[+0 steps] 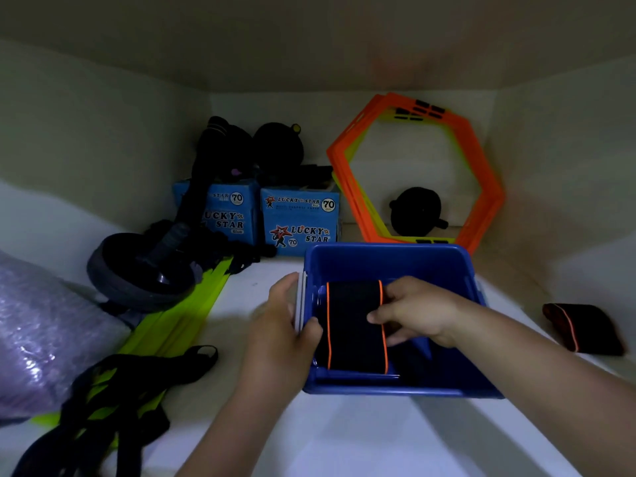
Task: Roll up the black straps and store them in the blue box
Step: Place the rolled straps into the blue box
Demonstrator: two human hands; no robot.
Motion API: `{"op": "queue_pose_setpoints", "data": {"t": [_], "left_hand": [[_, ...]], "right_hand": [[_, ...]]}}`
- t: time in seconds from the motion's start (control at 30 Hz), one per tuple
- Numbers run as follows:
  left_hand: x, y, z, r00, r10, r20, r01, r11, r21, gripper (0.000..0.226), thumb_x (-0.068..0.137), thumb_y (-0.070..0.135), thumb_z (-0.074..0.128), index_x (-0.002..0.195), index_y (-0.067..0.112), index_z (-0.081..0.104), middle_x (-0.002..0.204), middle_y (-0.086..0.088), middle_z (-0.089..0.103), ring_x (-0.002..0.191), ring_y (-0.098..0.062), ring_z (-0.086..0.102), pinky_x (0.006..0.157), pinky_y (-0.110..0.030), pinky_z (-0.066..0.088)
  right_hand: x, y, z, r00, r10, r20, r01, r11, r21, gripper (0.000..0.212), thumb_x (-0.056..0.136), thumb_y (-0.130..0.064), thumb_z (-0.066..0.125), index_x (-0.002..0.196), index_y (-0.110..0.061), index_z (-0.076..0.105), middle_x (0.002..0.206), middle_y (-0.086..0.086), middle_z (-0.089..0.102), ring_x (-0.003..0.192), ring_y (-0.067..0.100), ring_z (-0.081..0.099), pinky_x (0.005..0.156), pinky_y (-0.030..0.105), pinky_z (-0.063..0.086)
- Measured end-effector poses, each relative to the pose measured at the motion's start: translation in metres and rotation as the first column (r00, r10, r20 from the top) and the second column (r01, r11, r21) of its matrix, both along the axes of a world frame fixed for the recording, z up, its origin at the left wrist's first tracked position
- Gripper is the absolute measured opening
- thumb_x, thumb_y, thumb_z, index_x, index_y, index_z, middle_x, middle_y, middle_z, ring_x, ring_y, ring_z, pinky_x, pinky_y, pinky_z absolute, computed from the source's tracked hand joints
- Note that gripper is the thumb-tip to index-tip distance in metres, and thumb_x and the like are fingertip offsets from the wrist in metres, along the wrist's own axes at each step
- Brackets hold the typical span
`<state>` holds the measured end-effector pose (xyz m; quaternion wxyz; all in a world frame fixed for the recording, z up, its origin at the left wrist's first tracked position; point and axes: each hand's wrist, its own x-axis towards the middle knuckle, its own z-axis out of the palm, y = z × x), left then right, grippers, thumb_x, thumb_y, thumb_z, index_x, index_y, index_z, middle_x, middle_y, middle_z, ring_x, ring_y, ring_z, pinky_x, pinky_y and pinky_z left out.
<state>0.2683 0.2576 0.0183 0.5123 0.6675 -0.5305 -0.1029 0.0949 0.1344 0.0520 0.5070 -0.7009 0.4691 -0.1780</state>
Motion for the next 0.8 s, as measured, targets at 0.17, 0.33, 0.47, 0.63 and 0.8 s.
{"op": "queue_pose_setpoints", "data": {"t": [0.17, 0.33, 0.47, 0.63, 0.8], "left_hand": [[0.000, 0.016, -0.024, 0.998, 0.023, 0.061, -0.017, 0.994, -0.111, 0.065, 0.088, 0.014, 0.065, 0.141, 0.041, 0.038, 0.068, 0.009, 0.061, 0.067, -0.008, 0.058, 0.055, -0.014, 0.042], [0.002, 0.022, -0.029, 0.999, 0.011, 0.048, -0.004, 0.991, -0.136, 0.067, 0.088, 0.013, 0.068, 0.145, 0.035, 0.040, 0.076, 0.009, 0.064, 0.069, -0.010, 0.060, 0.061, -0.023, 0.048], [0.002, 0.021, -0.029, 0.999, 0.026, 0.039, -0.020, 0.991, -0.130, 0.067, 0.088, 0.015, 0.068, 0.143, 0.041, 0.041, 0.083, 0.014, 0.065, 0.071, -0.009, 0.061, 0.061, -0.023, 0.048], [0.002, 0.017, -0.028, 0.998, 0.035, 0.049, -0.028, 0.991, -0.131, 0.065, 0.088, 0.018, 0.067, 0.143, 0.040, 0.040, 0.077, 0.009, 0.067, 0.068, -0.010, 0.062, 0.059, -0.027, 0.050], [0.003, 0.009, -0.020, 0.999, 0.034, 0.010, -0.033, 0.995, -0.090, 0.063, 0.090, 0.019, 0.064, 0.142, 0.043, 0.039, 0.075, 0.008, 0.065, 0.068, -0.008, 0.061, 0.055, -0.025, 0.044]], "right_hand": [[0.010, 0.002, -0.019, 0.999, -0.013, -0.052, 0.013, 1.000, -0.001, 0.027, 0.089, 0.004, 0.066, 0.116, 0.004, 0.064, 0.117, 0.024, 0.070, 0.103, 0.035, 0.071, 0.073, 0.036, 0.064], [0.017, -0.002, -0.036, 0.987, -0.001, -0.158, -0.013, 0.996, -0.084, 0.031, 0.084, -0.003, 0.075, 0.113, -0.003, 0.066, 0.101, 0.014, 0.071, 0.084, 0.027, 0.072, 0.073, 0.042, 0.065], [0.019, -0.001, -0.036, 0.965, 0.007, -0.263, -0.049, 0.987, -0.154, 0.043, 0.084, -0.006, 0.075, 0.125, -0.002, 0.061, 0.084, 0.018, 0.074, 0.063, 0.025, 0.070, 0.061, 0.036, 0.063], [0.020, 0.007, -0.032, 0.921, -0.037, -0.389, -0.107, 0.934, -0.342, 0.020, 0.078, -0.034, 0.080, 0.087, -0.019, 0.071, 0.080, 0.001, 0.073, 0.067, 0.016, 0.069, 0.062, 0.024, 0.054], [0.017, 0.011, -0.011, 0.912, -0.062, -0.406, -0.131, 0.893, -0.432, 0.041, 0.070, -0.050, 0.081, 0.099, -0.022, 0.072, 0.098, 0.000, 0.074, 0.090, 0.018, 0.069, 0.077, 0.030, 0.056]]}}
